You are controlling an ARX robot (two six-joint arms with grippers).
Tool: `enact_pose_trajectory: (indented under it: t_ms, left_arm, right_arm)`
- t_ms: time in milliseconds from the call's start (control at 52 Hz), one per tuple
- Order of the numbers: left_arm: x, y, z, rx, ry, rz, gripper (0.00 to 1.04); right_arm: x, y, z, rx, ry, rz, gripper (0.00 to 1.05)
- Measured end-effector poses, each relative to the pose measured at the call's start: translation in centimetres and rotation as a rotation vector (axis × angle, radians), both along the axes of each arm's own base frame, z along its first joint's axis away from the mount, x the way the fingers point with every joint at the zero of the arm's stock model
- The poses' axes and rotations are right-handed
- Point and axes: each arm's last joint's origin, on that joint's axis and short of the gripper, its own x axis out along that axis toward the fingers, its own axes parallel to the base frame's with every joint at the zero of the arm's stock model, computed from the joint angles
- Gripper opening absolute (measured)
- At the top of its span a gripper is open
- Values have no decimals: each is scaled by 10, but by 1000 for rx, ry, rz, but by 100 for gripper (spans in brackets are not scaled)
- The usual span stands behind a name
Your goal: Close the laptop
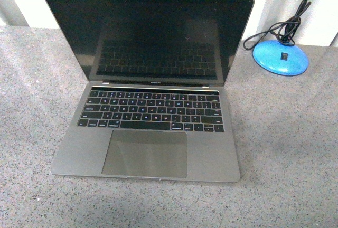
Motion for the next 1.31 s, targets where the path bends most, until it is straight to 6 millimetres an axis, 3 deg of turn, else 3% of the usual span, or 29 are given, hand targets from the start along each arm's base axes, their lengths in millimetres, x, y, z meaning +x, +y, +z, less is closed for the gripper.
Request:
enact_pose_trajectory:
  t_ms: [1308]
  left_arm:
    - [0, 0, 0, 0, 0, 0, 98]
  right_arm:
    - [0, 0, 0, 0, 0, 0, 95]
